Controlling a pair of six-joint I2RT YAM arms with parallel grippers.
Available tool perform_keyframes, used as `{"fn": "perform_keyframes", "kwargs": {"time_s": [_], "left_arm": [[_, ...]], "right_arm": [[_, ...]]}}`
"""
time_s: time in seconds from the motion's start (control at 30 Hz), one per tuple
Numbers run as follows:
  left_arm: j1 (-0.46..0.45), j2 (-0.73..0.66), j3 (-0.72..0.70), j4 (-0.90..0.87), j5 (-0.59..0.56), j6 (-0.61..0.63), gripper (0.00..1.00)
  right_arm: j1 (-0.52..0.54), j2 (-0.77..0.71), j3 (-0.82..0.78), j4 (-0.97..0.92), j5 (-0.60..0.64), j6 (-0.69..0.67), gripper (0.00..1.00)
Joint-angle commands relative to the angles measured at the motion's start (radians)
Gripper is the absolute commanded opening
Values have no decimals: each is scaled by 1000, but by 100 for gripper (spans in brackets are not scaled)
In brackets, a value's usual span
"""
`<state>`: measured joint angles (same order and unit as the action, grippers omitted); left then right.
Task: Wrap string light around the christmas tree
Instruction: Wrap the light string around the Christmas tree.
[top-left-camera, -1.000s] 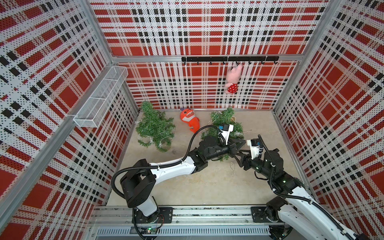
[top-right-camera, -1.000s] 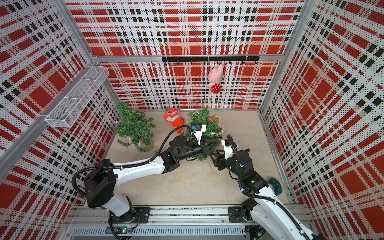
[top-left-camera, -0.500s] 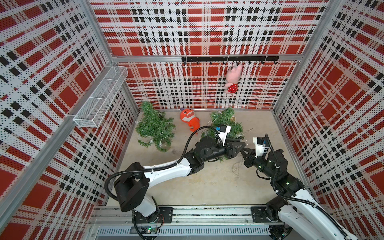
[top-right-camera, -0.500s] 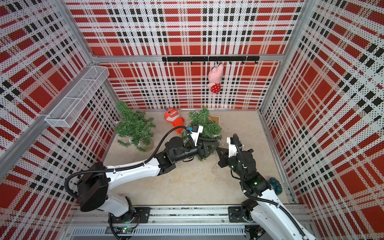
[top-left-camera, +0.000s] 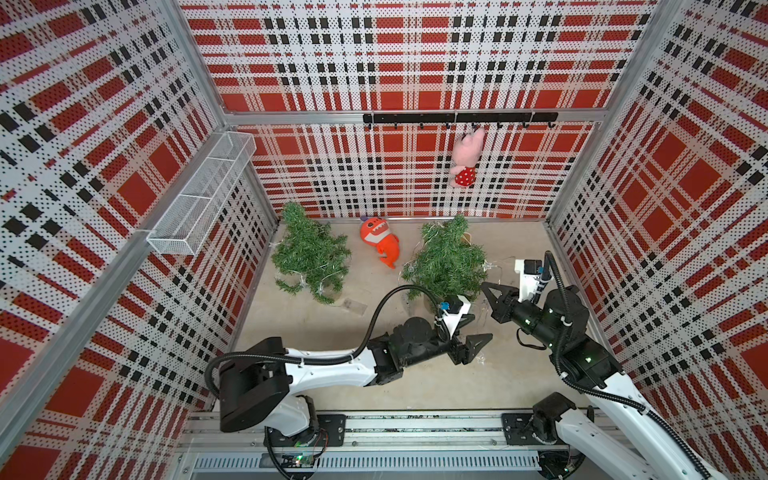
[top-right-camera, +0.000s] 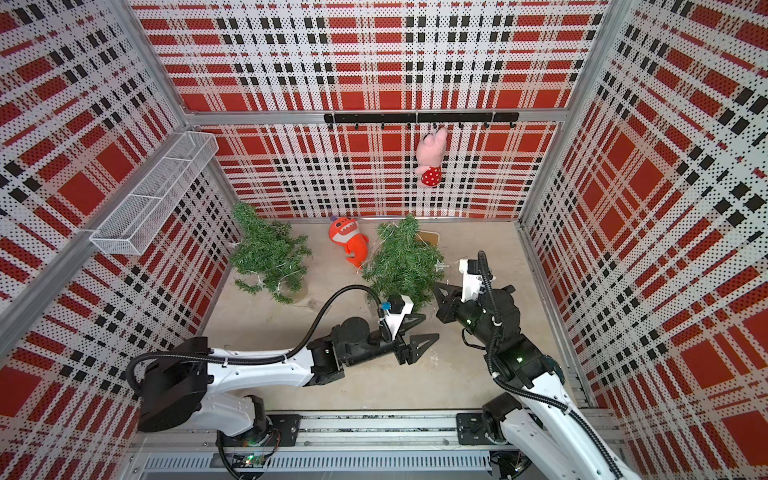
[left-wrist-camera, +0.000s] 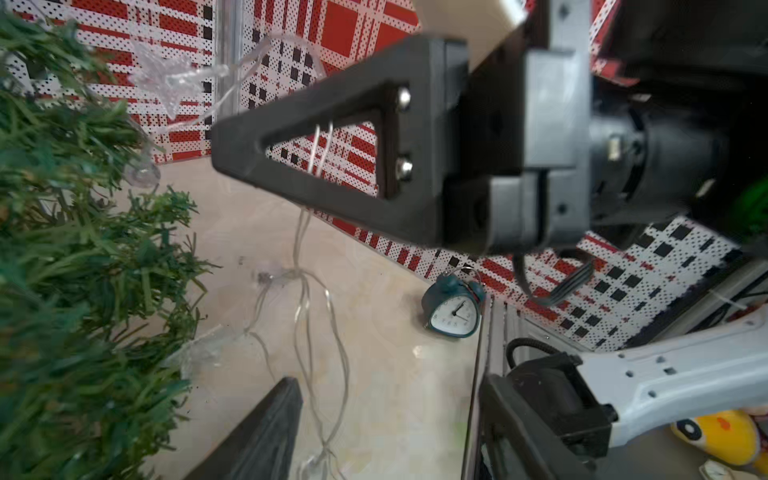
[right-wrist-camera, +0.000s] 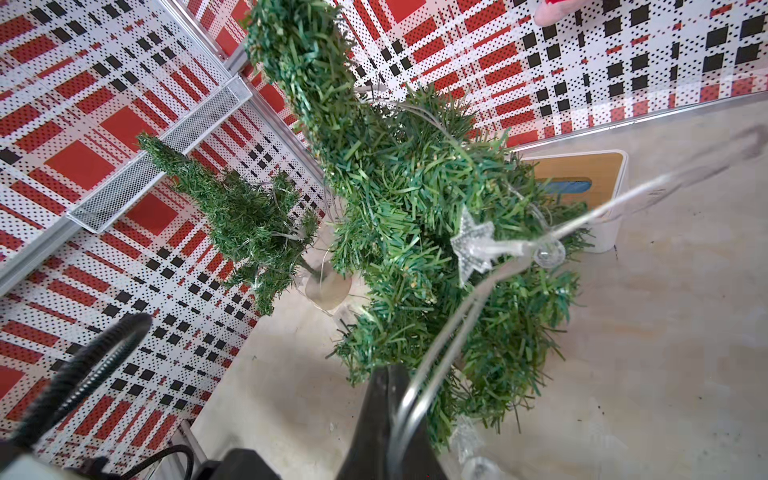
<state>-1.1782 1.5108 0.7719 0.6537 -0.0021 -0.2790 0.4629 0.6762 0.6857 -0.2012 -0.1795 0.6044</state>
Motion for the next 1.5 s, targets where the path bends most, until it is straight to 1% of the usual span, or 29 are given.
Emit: {"fn": "perform_keyframes", "kwargs": {"time_s": [0.0,0.1,0.13,0.2,0.27,0.33,0.4,0.47,0.53,0.63,0.7,0.73,0.8,0.87,0.93,1.0,1.1,1.23,1.37,1.47], "left_arm": [[8,78,49,63,-42,49,67],[-1,126,85,63,-37,37,63],[-2,136,92,63,-42,30,61],[10,150,106,55,-38,10,47],[27,150,112,56,-7,-15,36],[33,144,115,56,18,-23,22],[35,133,117,52,38,-19,13],[39,126,133,30,56,-19,9],[45,126,161,-8,107,-16,8],[44,139,210,-36,161,-15,6],[33,156,244,-36,205,-10,6],[27,162,252,-41,212,-3,6],[25,170,249,-42,232,-7,6],[39,175,215,-35,277,-31,7],[54,187,168,-4,379,-71,11],[51,189,115,24,433,-83,12],[50,160,47,31,423,-118,13],[94,133,-7,35,381,-151,12],[107,104,-12,39,366,-157,12],[107,92,-16,38,327,-160,16]], "right_arm": [[6,-6,29,-24,-3,26,0],[5,-10,22,-13,-13,42,0],[6,-10,20,-8,-16,44,0],[6,-13,12,4,-17,54,0],[6,-13,8,9,-9,62,0],[6,-13,0,21,1,78,0],[5,-12,-26,62,12,133,0],[6,-8,-67,118,12,198,0],[6,-10,-109,172,37,271,0],[11,2,-204,322,41,400,0],[13,21,-237,368,26,440,0],[12,22,-236,360,28,439,0],[12,2,-217,309,70,413,0],[10,-29,-189,248,124,380,0],[2,-41,-153,190,152,343,0],[-3,-39,-127,153,177,320,0],[-5,-28,-117,133,190,306,0],[-4,-4,-131,204,155,329,0],[-5,27,-117,203,140,323,0],[-4,44,-115,196,123,312,0]]}}
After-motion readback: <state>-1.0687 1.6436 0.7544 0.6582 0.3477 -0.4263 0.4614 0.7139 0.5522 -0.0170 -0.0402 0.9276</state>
